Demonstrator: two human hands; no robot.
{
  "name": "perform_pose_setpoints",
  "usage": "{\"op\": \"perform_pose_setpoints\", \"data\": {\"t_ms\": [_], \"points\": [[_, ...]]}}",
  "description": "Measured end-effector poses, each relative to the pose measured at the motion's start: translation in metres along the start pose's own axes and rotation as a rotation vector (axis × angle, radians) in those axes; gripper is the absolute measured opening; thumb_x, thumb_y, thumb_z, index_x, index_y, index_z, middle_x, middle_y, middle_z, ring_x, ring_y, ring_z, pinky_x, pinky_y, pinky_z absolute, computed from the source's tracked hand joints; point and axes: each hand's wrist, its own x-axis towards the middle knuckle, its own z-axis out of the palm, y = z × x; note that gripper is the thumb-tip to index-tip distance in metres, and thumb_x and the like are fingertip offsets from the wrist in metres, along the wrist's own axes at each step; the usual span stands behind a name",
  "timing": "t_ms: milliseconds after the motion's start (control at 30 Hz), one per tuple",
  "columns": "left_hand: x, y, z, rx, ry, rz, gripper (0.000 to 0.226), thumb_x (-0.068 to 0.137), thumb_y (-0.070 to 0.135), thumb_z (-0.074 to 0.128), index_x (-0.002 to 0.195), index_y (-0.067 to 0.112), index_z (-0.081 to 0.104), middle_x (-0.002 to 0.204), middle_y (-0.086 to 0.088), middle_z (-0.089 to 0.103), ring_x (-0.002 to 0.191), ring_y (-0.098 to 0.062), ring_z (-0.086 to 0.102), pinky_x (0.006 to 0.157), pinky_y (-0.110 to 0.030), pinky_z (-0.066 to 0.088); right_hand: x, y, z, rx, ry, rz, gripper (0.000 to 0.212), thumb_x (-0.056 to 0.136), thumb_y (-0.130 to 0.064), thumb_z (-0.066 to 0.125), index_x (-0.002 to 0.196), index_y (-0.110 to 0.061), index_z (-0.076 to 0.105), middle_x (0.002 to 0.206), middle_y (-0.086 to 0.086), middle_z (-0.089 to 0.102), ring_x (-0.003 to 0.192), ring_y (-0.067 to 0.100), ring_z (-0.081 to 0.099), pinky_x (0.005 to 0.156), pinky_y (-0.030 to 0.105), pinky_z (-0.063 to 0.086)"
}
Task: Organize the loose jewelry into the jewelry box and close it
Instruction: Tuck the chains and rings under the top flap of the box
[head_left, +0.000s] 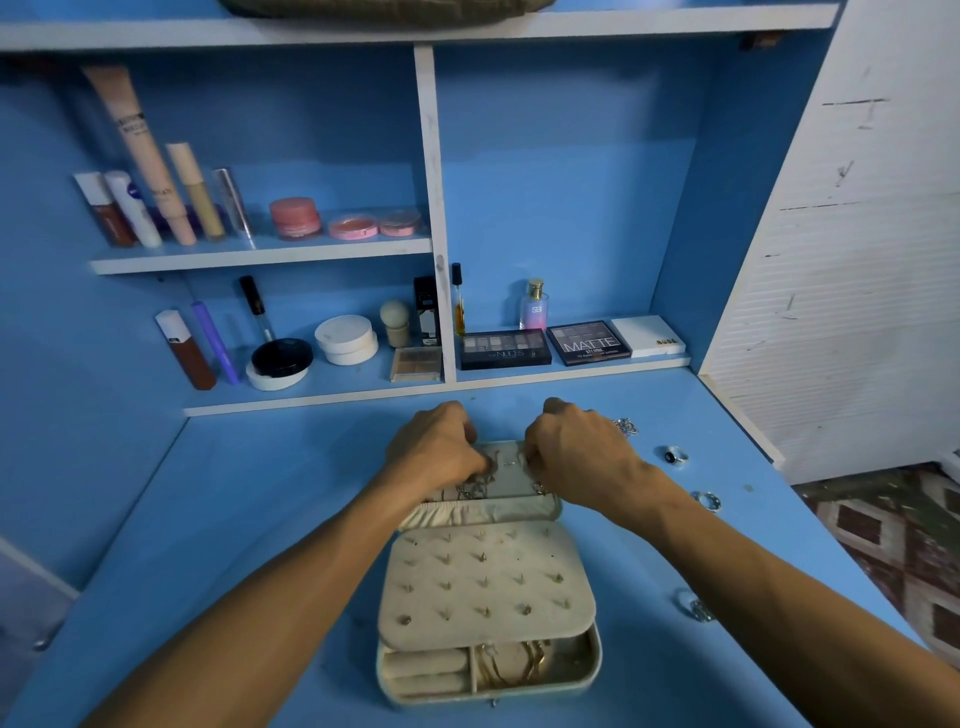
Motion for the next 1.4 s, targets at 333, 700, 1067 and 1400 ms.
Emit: {"op": "perform_pose_setpoints", "data": {"t_ms": [333, 700, 1067, 1400], "points": [[-0.013, -0.013, -0.004, -0.193, -0.087, 0.129, 0.023, 0.084, 0.038, 0.079, 0.101, 0.023, 0.076, 0.097, 0.006, 0.075, 0.093, -0.011, 0.069, 0.086, -0.033, 0.056, -0.012, 0.015, -0.013, 0.350, -0.090, 0.071, 0.016, 0.091, -0.020, 0.062, 0.094, -0.028, 0.076, 0.085, -0.011, 0.062, 0.079, 0.011, 0.060, 0.056, 0.014, 0.037], [-0.021, -0.011, 0.006, 0.010, -0.027, 0.314, 0.013, 0.085, 0.034, 0.076, 0.092, 0.024, 0.081, 0.090, 0.005, 0.075, 0.087, -0.016, 0.068, 0.080, -0.039, 0.057, -0.021, 0.005, 0.001, 0.210, -0.009, 0.003, 0.020, 0.090, -0.015, 0.062, 0.093, -0.029, 0.076, 0.104, -0.001, 0.064, 0.087, 0.027, 0.065, 0.068, 0.030, 0.049], [-0.023, -0.018, 0.003, -0.016, -0.116, 0.391, 0.016, 0.091, 0.033, 0.068, 0.101, 0.026, 0.079, 0.095, 0.012, 0.075, 0.085, -0.003, 0.067, 0.081, -0.036, 0.058, -0.019, 0.016, -0.009, 0.371, -0.160, -0.029, 0.022, 0.084, -0.020, 0.061, 0.087, -0.032, 0.079, 0.087, -0.017, 0.073, 0.084, 0.010, 0.066, 0.079, 0.033, 0.058], [-0.023, -0.019, -0.001, -0.088, -0.201, 0.362, 0.012, 0.088, 0.038, 0.075, 0.094, 0.028, 0.079, 0.088, 0.017, 0.074, 0.081, 0.004, 0.065, 0.072, -0.017, 0.051, -0.018, 0.019, -0.010, 0.470, -0.234, -0.067, 0.021, 0.079, -0.019, 0.066, 0.077, -0.037, 0.077, 0.079, -0.019, 0.073, 0.078, 0.003, 0.067, 0.082, 0.030, 0.057]]}}
